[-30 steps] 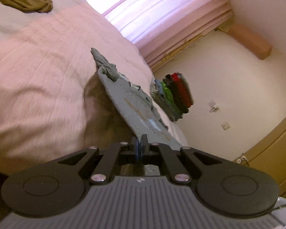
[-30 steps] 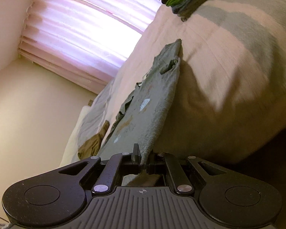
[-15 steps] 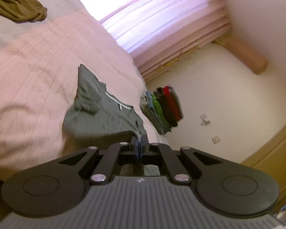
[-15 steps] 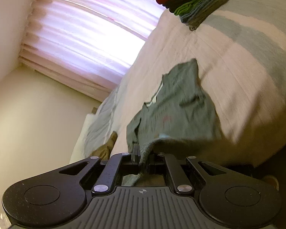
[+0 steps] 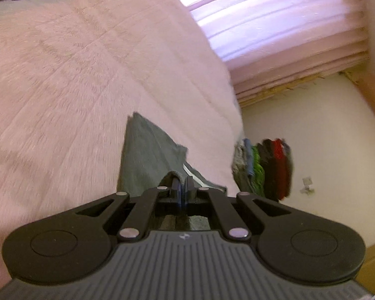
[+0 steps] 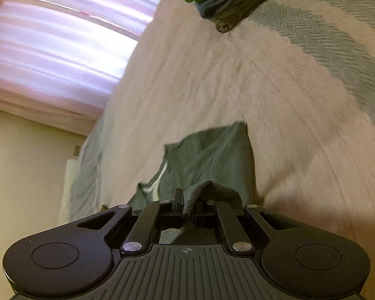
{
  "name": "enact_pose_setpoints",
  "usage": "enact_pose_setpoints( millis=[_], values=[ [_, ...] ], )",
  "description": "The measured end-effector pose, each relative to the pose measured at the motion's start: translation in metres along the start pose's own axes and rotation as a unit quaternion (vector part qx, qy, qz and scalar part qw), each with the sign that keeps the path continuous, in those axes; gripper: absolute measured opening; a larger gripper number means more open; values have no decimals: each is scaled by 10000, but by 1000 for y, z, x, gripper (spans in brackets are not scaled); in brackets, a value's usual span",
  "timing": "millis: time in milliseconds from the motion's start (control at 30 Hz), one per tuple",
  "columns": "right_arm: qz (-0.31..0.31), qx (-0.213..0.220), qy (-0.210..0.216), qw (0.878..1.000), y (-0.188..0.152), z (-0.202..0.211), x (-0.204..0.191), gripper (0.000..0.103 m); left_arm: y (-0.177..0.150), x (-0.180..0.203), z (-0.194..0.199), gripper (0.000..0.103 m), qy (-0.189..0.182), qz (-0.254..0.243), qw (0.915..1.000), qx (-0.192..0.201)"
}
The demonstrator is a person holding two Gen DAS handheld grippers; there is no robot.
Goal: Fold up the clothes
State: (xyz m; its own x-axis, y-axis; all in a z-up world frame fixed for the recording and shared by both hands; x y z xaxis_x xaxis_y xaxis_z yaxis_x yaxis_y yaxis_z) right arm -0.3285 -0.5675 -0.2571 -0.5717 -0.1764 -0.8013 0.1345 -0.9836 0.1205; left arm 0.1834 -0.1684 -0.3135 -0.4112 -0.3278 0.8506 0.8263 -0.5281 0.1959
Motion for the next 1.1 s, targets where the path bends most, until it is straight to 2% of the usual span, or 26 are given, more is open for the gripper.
enact_pose_setpoints(
  millis=[200,233,267,300,333,367,467,500,533,567,600,633,667,733,767,800,833,900,967,1067,1100],
  values=[
    [-209,34,-353,9992,45,-50,20,4,38,-14,-48,3,310,146,9994,-90],
    [-184,111,-380,9990,48,-55,23,13,42,-17,-55,10,391,198,9990,-71],
    [-181,206,-371,9989,48,-59,26,39,47,-20,-61,18,471,249,9986,-52],
    [-177,301,-362,9987,49,-63,30,64,49,-22,-63,21,530,245,9983,6],
    [-48,494,-374,9981,45,-61,30,69,49,-21,-61,26,557,159,9982,119],
    [196,777,-406,9960,37,-55,27,69,47,-19,-56,31,572,26,9981,239],
    [1216,1276,-569,9827,2,-34,14,68,29,-9,-31,30,589,-667,9945,558],
    [1699,1307,-638,9747,-14,-29,9,68,19,-1,-25,29,669,-1133,9902,465],
    [2166,1251,-773,9651,-28,-27,4,67,7,7,-25,23,799,-1660,9825,258],
    [2617,1116,-967,9538,-41,-29,-1,57,-7,14,-28,15,972,-2205,9705,5],
    [2986,926,-1177,9426,-52,-34,-4,46,-21,22,-31,14,1141,-2741,9546,-249],
    [3279,688,-1403,9317,-60,-42,-5,43,-31,26,-37,12,1295,-3163,9385,-486],
    [3478,496,-1581,9228,-64,-51,-5,39,-38,28,-46,12,1431,-3433,9256,-700],
    [3707,199,-1849,9099,-65,-70,-4,37,-49,30,-66,12,1725,-3949,8959,-1077],
    [3811,118,-1990,9028,-63,-79,-3,37,-49,30,-77,11,1892,-4151,8826,-1134],
    [3870,147,-2117,8973,-56,-88,-4,37,-47,31,-85,11,1966,-4276,8751,-1126],
    [3895,221,-2224,8935,-47,-95,-4,37,-40,32,-91,11,1967,-4299,8749,-1052],
    [3895,419,-2394,8884,-27,-108,-5,37,-19,38,-100,11,1947,-4166,8849,-748],
    [3588,806,-2402,8984,-1,-113,-6,38,3,43,-107,12,1949,-3959,8964,-419],
    [2961,1164,-2295,9198,30,-109,-1,38,45,42,-106,16,2063,-3240,9231,171],
    [2764,1230,-2194,9276,36,-104,2,41,56,37,-102,16,2069,-3011,9305,276]
  ],
)
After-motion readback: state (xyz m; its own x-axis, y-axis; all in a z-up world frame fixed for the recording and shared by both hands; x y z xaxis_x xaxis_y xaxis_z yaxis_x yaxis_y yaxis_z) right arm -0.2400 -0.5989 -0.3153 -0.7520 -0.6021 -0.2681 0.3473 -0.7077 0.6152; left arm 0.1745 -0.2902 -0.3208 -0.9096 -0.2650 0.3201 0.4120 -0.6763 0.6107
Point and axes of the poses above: each gripper's, at about its wrist camera, not at the fingertips, and z roughly against the way its jaws point, x to its right, y to its top, the point moved 2 cm from there along -z, roughly the way its jaws point, and after that the axes turned 10 degrees about -x, right-handed, at the moved point
